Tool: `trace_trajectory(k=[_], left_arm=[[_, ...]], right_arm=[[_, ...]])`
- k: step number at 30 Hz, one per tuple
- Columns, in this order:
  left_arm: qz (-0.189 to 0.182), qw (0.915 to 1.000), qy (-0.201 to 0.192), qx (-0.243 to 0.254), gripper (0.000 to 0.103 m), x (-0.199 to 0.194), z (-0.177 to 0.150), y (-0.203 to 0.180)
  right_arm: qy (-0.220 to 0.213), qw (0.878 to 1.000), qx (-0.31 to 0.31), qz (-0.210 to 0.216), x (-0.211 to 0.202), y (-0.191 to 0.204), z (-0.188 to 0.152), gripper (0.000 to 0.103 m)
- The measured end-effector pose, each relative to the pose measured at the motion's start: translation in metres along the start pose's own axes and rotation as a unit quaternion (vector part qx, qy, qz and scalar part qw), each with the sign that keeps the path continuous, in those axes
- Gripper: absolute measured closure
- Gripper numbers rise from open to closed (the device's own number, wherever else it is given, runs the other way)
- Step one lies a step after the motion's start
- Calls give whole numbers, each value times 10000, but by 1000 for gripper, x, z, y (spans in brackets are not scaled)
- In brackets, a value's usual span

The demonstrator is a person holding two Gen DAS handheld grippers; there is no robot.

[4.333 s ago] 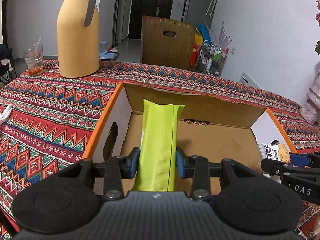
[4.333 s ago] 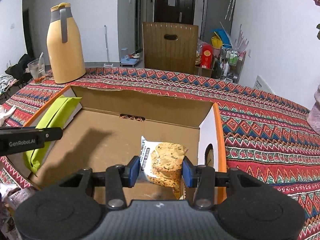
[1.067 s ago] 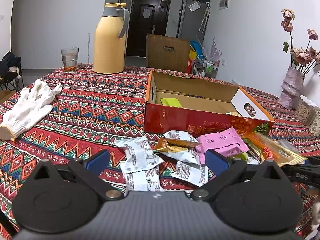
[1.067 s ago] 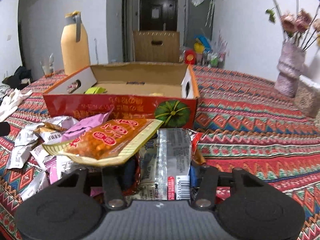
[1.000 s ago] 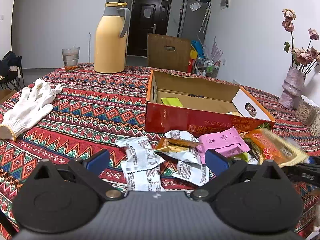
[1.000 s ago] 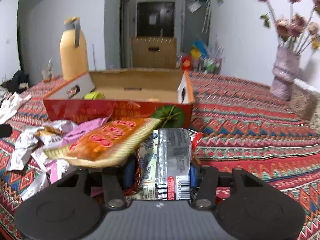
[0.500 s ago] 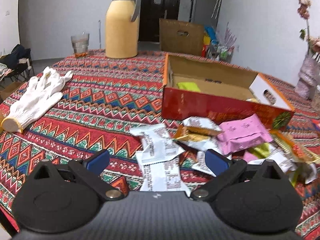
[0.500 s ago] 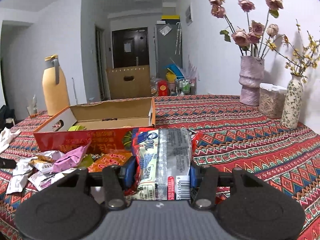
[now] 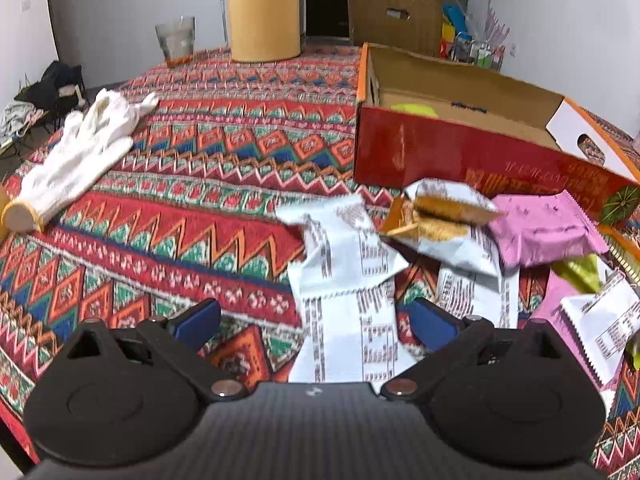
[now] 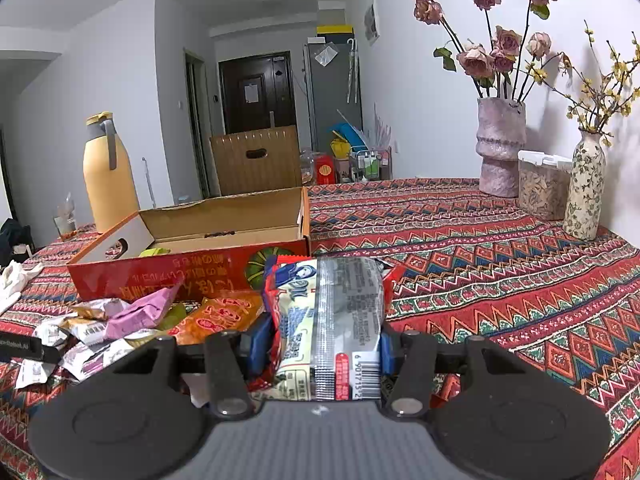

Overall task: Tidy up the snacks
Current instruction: 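Grasp the white wrapper with the left gripper while the right gripper holds its packet, then carry both packets into the box and open both grippers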

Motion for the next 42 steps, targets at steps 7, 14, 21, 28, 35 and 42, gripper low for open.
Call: trace_trajectory(k=[7,14,21,28,35,42], left_arm=[[-49,9999,-99,85,21,-6,-6,-4],[-251,9994,-218,86,57,-20,-9,-5],[-401,9984,-396,85,58,-39,-19,1],[-534,9956,-763,47,58,-69,-20,11],[-628,9912,-1165,1,58,-91,-2,11],[-730,9862,-1482,-52,58,-102,27,3]], right_arm=[[1,10000,11,44,-1,3,-4,53],[-17,10000,15,84,-7,4,-4,53],[-108,9999,-8,115,-20,9,-5,53],[-248,9996,-41,145,-37,15,-4,53],[-365,9991,-120,192,-41,23,4,53],[-474,9982,-265,252,-28,27,24,53]])
Point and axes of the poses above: each gripper's, at about its wrist camera, not at the fingertips, and x roughly the way its jaws point, y to its left, z to its top, the point moved 6 cm from there along x, roughly the way its jaws point, and after that the axes turned 14 degrees about z, right-handed, at the moved point
